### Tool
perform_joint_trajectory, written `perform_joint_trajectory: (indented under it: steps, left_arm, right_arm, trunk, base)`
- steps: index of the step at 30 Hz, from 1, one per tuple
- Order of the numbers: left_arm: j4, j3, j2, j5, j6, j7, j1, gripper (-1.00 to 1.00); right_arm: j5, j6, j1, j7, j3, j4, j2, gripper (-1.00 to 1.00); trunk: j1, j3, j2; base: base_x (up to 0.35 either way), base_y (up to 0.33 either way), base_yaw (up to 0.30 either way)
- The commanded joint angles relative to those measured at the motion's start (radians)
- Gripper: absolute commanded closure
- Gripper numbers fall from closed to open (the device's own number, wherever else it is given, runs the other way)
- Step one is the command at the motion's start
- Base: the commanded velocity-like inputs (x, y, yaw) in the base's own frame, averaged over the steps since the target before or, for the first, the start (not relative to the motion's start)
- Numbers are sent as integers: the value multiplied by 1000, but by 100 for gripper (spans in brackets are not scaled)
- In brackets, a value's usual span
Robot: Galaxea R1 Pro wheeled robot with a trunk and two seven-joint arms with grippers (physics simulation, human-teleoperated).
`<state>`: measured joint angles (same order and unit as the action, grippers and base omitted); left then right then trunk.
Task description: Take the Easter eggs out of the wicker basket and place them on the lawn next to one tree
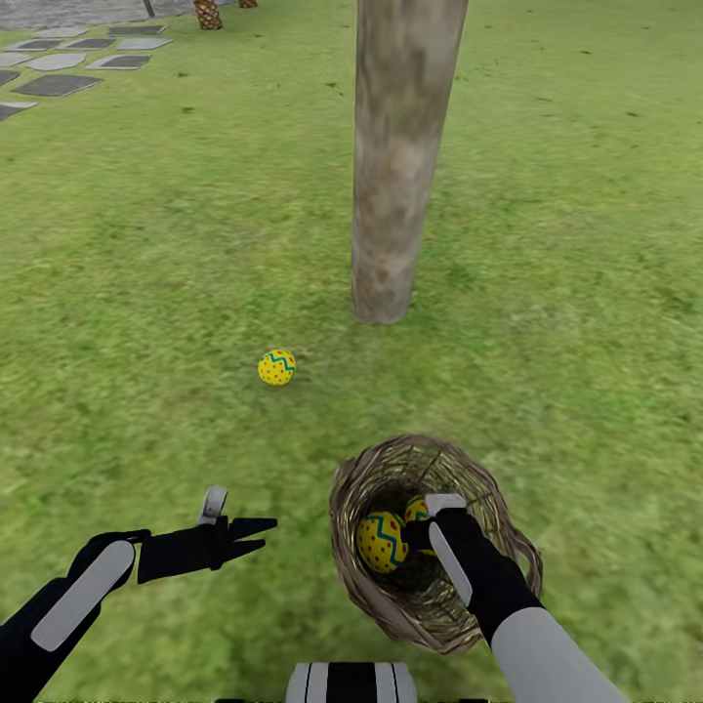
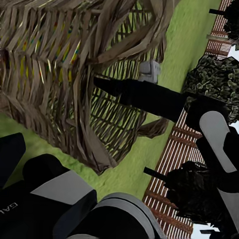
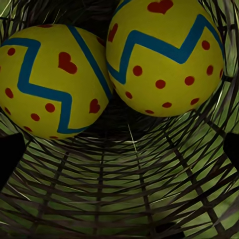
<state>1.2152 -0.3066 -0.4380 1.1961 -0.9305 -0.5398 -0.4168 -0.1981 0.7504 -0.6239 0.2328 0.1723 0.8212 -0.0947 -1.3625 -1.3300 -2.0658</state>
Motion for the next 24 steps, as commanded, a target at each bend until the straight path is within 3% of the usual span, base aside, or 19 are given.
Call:
perform_joint_trajectory:
  steps: [1,24]
  left_arm:
    - [0,-2,-1,0,-2,-3,-1,-100]
    - [0,-2,-2,0,-3,-3,-1,-100]
  right_arm:
    - [-11,3,0,9,3,1,1,-100]
    - [-6,3,0,10,10,65,-3,-100]
  trunk:
    - [0,-2,0]
    - [0,-38,0]
  base:
    - [0,0,0]
    - [0,0,0]
